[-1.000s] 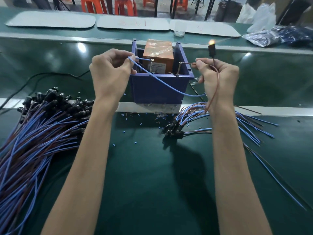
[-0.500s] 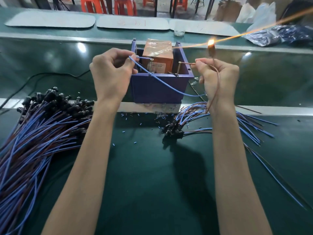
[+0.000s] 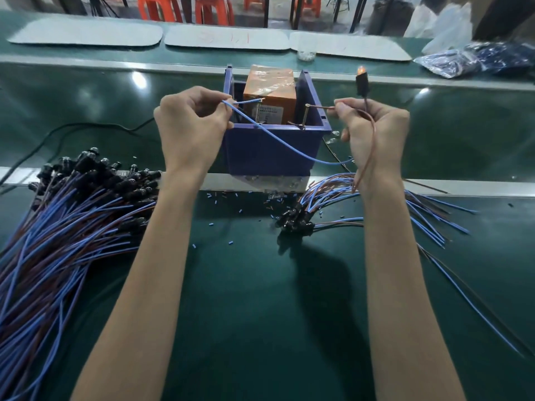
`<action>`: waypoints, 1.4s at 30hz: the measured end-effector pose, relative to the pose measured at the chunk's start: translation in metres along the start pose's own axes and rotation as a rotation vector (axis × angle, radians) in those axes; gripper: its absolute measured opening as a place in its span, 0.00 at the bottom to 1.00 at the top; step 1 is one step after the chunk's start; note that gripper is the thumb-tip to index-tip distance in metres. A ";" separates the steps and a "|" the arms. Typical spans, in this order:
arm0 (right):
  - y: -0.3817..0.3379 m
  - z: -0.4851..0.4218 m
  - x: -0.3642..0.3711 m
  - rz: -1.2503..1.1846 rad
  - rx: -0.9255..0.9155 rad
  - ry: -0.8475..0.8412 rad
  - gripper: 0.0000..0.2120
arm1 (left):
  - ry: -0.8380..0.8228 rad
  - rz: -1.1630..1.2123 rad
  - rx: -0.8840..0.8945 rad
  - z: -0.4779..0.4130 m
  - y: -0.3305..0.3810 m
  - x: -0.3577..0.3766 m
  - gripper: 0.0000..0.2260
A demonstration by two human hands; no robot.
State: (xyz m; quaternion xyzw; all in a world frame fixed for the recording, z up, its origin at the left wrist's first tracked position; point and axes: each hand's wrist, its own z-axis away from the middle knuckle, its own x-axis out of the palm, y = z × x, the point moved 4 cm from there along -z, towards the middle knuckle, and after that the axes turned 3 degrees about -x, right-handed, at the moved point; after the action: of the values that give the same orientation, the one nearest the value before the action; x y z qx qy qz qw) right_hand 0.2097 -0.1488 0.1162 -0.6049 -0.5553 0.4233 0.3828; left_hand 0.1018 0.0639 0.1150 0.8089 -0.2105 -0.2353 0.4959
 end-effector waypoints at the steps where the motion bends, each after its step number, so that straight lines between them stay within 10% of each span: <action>1: 0.000 0.000 0.000 -0.001 0.000 0.001 0.04 | 0.002 -0.005 0.003 0.000 0.000 0.000 0.04; 42: -0.013 0.002 -0.006 0.124 -0.057 -0.065 0.05 | -0.107 -0.199 0.127 0.004 0.026 -0.008 0.04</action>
State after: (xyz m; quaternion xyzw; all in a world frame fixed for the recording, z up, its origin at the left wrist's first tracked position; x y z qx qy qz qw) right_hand 0.2033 -0.1532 0.1286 -0.6348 -0.5405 0.4498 0.3203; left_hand 0.0901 0.0551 0.1383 0.8419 -0.1699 -0.3123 0.4059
